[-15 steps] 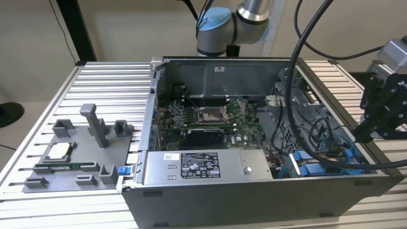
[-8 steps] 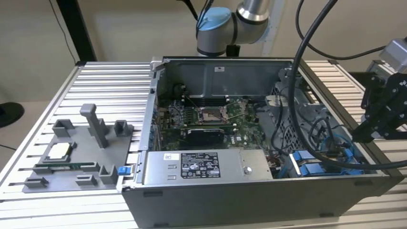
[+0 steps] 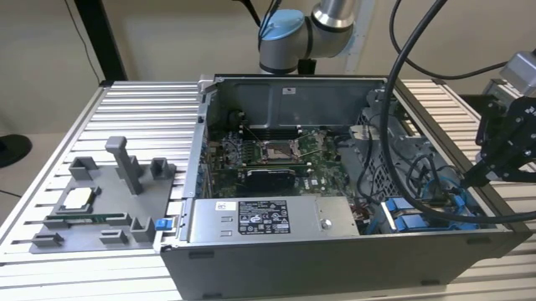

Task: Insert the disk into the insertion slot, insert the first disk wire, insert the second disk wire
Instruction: 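Insert the second disk wire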

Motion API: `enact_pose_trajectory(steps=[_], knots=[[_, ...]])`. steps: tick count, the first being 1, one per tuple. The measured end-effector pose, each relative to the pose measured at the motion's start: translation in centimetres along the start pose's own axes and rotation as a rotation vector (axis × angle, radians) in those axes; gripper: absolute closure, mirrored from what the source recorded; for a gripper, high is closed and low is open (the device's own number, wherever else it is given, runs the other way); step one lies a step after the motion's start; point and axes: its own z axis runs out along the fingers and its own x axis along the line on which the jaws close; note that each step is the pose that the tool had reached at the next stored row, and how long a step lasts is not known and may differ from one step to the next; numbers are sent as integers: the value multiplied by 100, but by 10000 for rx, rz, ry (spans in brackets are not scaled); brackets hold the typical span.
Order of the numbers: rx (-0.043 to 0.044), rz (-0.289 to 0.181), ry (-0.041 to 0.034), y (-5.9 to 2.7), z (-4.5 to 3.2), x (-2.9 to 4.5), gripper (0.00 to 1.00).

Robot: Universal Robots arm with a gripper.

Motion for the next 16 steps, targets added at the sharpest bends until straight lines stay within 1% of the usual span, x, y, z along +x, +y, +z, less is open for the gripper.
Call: enact_pose_trajectory(steps=[6,9,11,12,16], knots=[[-27,7,-7,0,3,0,100],[-92,13,-2,0,-5,0,100],[-112,15,-6,1,-6,1,100],[-116,16,-7,1,-6,2,0],[-129,17,-8,-1,-7,15,0]])
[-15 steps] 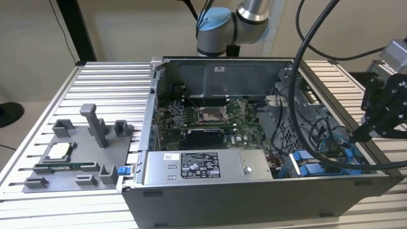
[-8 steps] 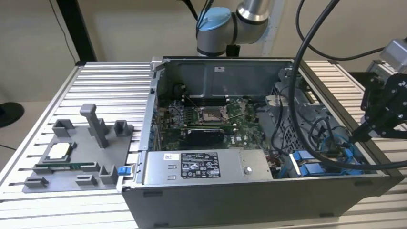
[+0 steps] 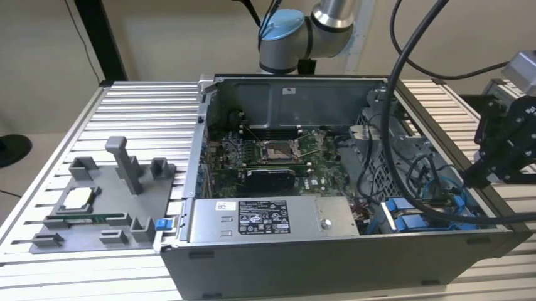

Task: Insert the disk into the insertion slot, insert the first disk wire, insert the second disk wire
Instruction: 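Insert the second disk wire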

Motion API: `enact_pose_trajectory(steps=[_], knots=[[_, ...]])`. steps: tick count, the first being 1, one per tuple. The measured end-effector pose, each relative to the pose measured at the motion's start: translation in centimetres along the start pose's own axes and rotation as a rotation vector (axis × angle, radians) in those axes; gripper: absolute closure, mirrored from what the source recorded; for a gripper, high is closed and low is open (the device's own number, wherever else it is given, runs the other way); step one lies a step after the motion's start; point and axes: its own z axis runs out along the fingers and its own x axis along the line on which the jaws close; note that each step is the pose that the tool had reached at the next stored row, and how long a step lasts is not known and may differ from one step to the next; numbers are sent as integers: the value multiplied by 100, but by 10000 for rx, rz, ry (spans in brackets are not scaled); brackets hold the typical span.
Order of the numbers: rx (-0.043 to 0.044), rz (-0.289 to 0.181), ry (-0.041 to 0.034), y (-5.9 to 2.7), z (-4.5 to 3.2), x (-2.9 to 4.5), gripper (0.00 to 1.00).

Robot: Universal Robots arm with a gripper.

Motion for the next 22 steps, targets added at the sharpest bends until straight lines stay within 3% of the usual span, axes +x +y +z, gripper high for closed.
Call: enact_pose_trajectory(steps=[5,6,16,19,22], knots=[[-16,4,0,-1,-1,10,0],[-18,5,0,-1,-1,11,100],[-21,5,0,-2,-3,23,100],[-26,6,-8,25,-67,19,100],[-37,-7,-165,99,-132,17,100]])
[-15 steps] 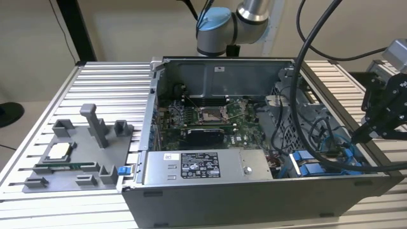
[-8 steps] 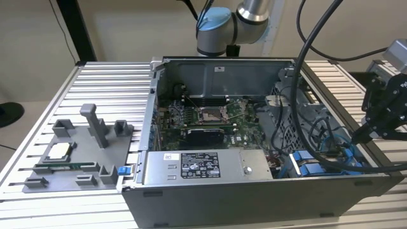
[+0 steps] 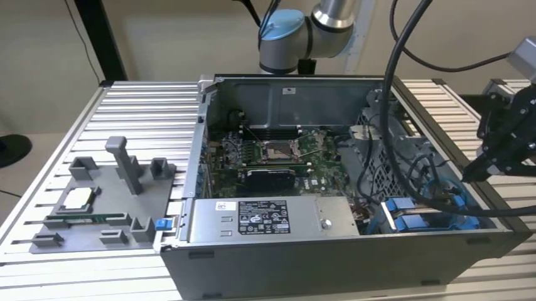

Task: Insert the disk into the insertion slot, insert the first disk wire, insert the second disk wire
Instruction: 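Insert the second disk wire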

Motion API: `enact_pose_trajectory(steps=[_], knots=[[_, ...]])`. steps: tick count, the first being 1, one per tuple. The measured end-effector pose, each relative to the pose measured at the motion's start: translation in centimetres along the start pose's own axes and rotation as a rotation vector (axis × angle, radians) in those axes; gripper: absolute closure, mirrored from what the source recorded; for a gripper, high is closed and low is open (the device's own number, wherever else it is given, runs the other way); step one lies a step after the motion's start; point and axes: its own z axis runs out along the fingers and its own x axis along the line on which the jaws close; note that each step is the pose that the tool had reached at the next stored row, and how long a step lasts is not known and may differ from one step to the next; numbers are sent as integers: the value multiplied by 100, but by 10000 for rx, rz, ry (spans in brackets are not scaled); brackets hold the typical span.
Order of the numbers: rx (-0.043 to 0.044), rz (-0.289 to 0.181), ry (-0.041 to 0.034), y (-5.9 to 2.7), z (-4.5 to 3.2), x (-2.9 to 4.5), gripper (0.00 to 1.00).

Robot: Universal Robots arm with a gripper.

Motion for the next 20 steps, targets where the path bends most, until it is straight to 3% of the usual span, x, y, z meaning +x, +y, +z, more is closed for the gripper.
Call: enact_pose_trajectory(steps=[3,10,15,17,20], knots=[[-2,15,-84,84,-20,2,100],[2,69,-121,296,-16,13,100],[8,81,-131,500,5,25,100],[141,65,-151,561,14,29,100],[536,18,-176,607,30,40,100]])
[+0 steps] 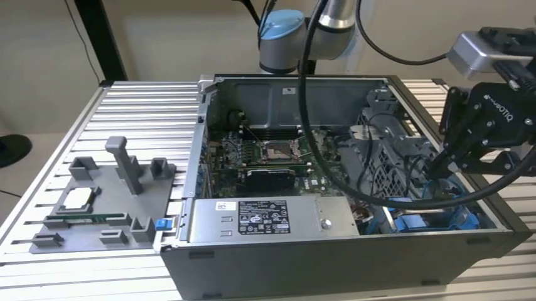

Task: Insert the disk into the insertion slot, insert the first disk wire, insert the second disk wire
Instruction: 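Insert the second disk wire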

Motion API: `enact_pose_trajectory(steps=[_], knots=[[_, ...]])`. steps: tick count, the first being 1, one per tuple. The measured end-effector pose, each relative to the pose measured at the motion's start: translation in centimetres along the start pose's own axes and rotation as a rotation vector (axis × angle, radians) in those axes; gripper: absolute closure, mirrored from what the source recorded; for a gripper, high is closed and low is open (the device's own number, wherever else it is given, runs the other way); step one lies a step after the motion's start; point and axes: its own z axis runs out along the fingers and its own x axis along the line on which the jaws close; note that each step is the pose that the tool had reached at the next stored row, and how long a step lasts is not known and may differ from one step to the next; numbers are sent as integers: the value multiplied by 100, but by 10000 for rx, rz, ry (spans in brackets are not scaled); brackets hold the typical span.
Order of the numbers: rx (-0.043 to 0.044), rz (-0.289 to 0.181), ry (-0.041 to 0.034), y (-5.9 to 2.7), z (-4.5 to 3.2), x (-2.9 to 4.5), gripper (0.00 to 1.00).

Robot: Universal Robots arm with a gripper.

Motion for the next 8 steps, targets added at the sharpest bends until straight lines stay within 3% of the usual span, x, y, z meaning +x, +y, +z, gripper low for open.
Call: enact_pose_trajectory(steps=[2,5,8], knots=[[177,-21,-10,42,10,26,100],[347,-42,-19,135,39,65,100],[518,-62,-33,175,69,77,100]])
